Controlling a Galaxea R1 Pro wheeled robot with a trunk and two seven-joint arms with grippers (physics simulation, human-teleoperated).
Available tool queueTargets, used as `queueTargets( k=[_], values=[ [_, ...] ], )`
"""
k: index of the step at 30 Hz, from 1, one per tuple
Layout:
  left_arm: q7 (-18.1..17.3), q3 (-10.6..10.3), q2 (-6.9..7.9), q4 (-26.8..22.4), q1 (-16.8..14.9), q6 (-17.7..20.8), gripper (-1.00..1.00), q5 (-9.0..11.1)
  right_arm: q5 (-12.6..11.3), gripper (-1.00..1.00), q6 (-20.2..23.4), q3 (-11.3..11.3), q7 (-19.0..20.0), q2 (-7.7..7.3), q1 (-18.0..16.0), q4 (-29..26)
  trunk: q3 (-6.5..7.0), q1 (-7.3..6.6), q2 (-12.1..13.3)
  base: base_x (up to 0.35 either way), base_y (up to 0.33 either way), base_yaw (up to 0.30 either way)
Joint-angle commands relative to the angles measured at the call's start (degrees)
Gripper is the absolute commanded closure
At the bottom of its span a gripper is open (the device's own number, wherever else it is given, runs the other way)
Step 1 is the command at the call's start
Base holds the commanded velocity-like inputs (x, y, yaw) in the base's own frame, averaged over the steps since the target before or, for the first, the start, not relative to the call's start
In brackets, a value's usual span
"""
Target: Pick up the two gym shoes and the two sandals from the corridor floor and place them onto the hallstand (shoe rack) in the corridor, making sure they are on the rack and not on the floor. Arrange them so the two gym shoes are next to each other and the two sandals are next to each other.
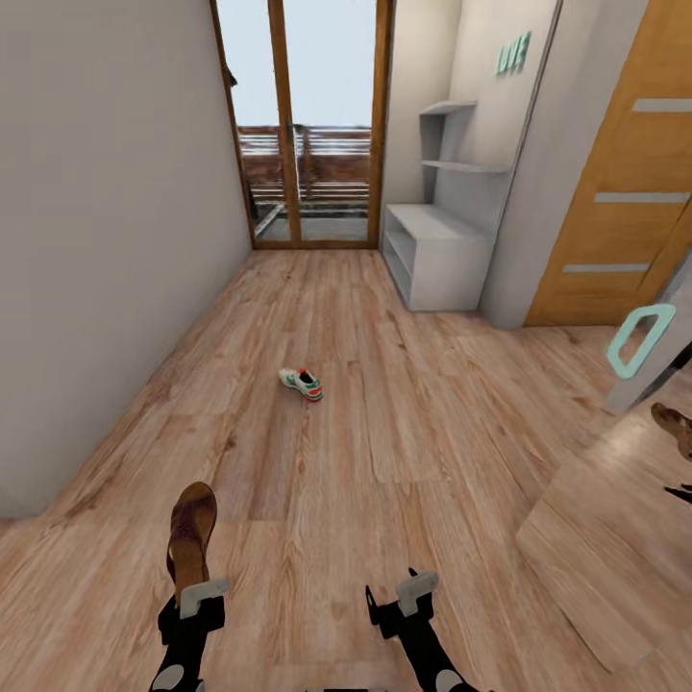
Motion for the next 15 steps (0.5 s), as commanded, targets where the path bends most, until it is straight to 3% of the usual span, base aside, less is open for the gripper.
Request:
queueTargets(
  k=[1,15],
  values=[
    [0.0,0.0,-0.01,0.0,0.0,-0.2,1.0,0.1,0.6,-1.0,-0.1,0.1,-0.6,0.03,0.0,0.1,-0.05,0.02,0.0,0.302,0.182,0.0],
    [0.0,0.0,-0.01,0.0,0.0,-0.2,1.0,0.1,0.6,-1.0,-0.1,0.0,-0.7,0.1,0.0,0.0,-0.05,0.02,0.0,0.302,0.179,0.0]
  ],
)
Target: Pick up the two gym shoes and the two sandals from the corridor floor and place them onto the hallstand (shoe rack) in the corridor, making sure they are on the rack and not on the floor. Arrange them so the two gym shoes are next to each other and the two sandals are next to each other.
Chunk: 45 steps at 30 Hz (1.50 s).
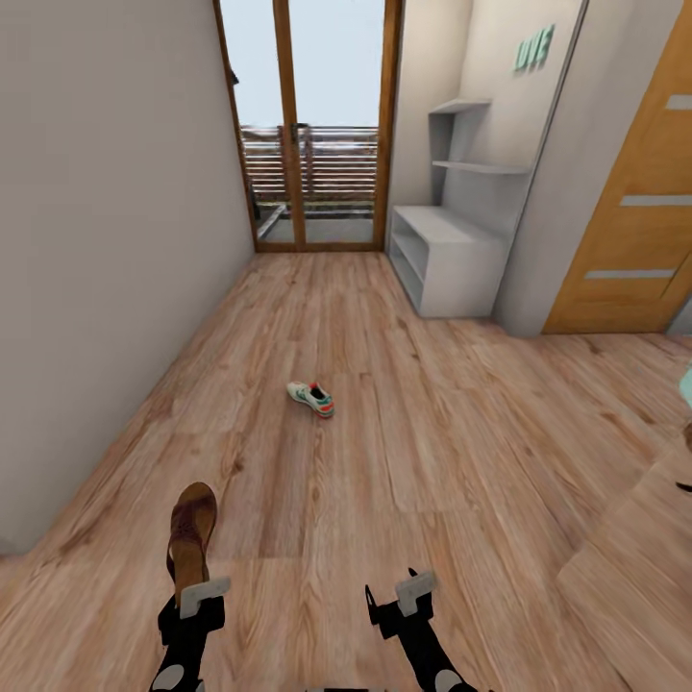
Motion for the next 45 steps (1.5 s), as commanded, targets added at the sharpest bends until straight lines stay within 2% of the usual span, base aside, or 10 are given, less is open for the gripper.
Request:
queueTargets(
  k=[1,23,27,29,31,34,38,45],
  values=[
    [0.0,0.0,-0.01,0.0,0.0,-0.2,1.0,0.1,0.6,-1.0,-0.1,0.1,-0.6,0.01,0.0,0.1,-0.05,0.02,0.0,0.303,0.175,0.0],
    [0.3,-0.1,0.09,-1.3,0.6,-0.3,1.0,-0.1,0.3,-1.0,-0.1,-0.4,-0.7,-0.41,0.0,-0.3,-0.05,0.02,0.0,0.324,0.106,0.0],
    [0.2,-0.4,-0.08,-6.5,2.2,-0.1,1.0,-0.4,0.3,-1.0,-0.1,-0.3,-0.7,-0.38,0.0,-0.2,-0.05,0.02,0.0,0.339,0.005,0.0],
    [0.1,-0.6,-0.19,-11.0,4.5,0.2,1.0,-0.6,0.4,-1.0,-0.2,-0.3,-0.8,-0.36,0.0,-0.2,-0.05,0.02,0.0,0.339,0.001,0.0],
    [0.1,-0.7,-0.25,-12.6,5.4,0.3,1.0,-0.7,0.4,-1.0,-0.2,-0.3,-0.8,-0.35,0.0,-0.2,-0.05,0.02,0.0,0.339,0.001,0.0],
    [0.1,-0.8,-0.34,-17.5,8.0,0.6,1.0,-0.8,0.4,-1.0,-0.1,-0.4,-0.8,-0.4,0.0,-0.2,-0.05,0.02,0.0,0.339,0.0,0.0],
    [0.1,-0.8,-0.36,-20.3,9.9,0.7,1.0,-0.8,0.4,-1.0,-0.1,-0.4,-0.8,-0.49,0.0,0.0,-0.05,0.02,0.0,0.339,0.0,0.0],
    [-0.2,-0.9,-0.29,-21.2,10.5,0.7,1.0,-0.9,0.4,-1.0,-0.1,-0.3,-0.8,-0.45,0.0,0.0,-0.05,0.02,0.0,0.339,0.0,0.0]
  ],
)
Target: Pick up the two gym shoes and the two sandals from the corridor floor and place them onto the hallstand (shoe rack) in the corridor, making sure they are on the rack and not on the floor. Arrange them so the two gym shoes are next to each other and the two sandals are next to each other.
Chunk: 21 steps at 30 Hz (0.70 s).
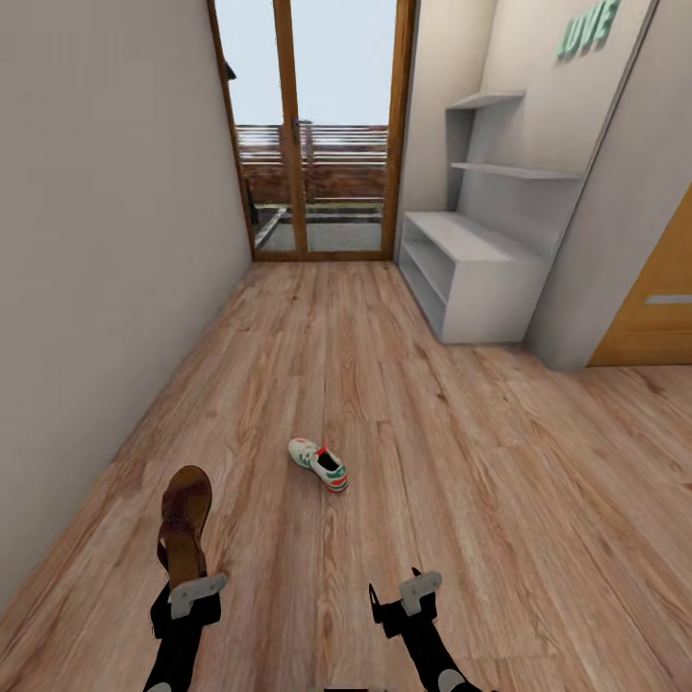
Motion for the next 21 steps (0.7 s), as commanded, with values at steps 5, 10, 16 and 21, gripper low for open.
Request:
queueTargets(
  k=[5,10,16,21],
  values=[
    [-0.1,0.2,0.18,-0.1,0.2,-0.2,1.0,0.0,0.6,-1.0,-0.1,0.1,-0.6,0.02,0.0,0.0,-0.05,0.02,0.0,0.339,0.0,0.0],
    [0.2,0.0,0.23,-0.8,0.5,0.0,1.0,-0.1,0.6,-1.0,-0.1,0.0,-0.6,0.03,0.0,-0.2,-0.05,0.02,0.0,0.339,-0.02,0.0],
    [0.4,0.5,0.25,-0.8,0.5,0.1,1.0,-0.1,0.6,-1.0,-0.1,0.0,-0.6,0.0,0.0,-0.3,-0.02,0.02,0.0,0.298,-0.136,0.069],
    [0.4,0.3,0.25,-0.8,0.5,0.1,1.0,-0.1,0.6,-1.0,-0.1,-0.1,-0.6,-0.01,0.0,-0.3,-0.01,0.02,0.0,0.282,-0.163,0.015]
  ],
)
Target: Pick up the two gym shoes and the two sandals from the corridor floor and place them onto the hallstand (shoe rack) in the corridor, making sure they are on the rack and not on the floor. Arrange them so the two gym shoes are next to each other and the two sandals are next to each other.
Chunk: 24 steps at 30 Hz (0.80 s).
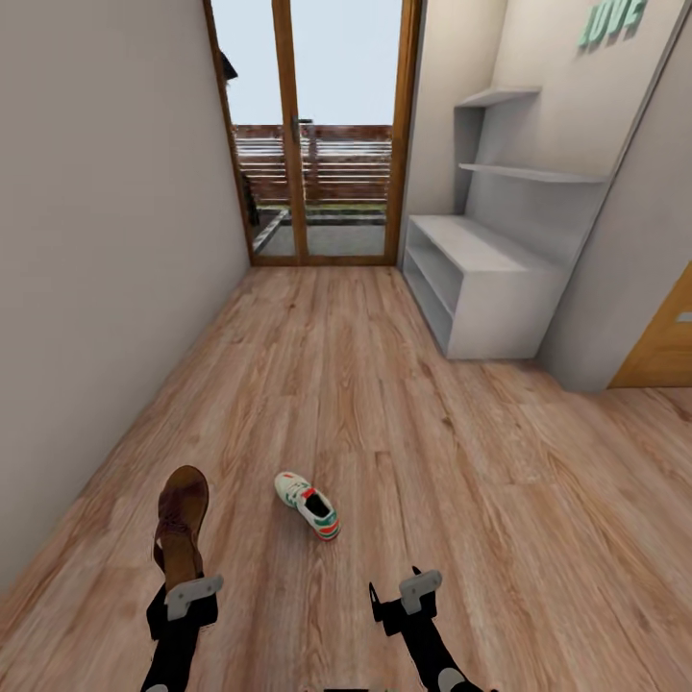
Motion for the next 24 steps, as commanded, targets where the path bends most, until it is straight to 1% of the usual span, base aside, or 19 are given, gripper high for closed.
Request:
queueTargets(
  k=[1,12,24],
  values=[
    [0.1,0.0,-0.01,0.0,0.0,-0.1,1.0,0.0,0.6,-1.0,-0.1,0.1,-0.6,0.02,0.0,0.1,-0.05,0.02,0.0,0.28,-0.165,0.005],
    [0.0,0.3,0.01,0.0,0.0,-0.1,1.0,0.3,0.5,-1.0,-0.1,0.0,-0.6,0.05,0.0,0.0,-0.04,0.02,0.0,0.289,-0.16,0.001],
    [0.0,0.5,0.08,0.0,0.0,0.0,1.0,0.5,0.5,-1.0,-0.1,0.2,-0.7,0.25,0.0,0.0,-0.04,0.02,0.0,0.334,-0.029,0.0]
  ],
)
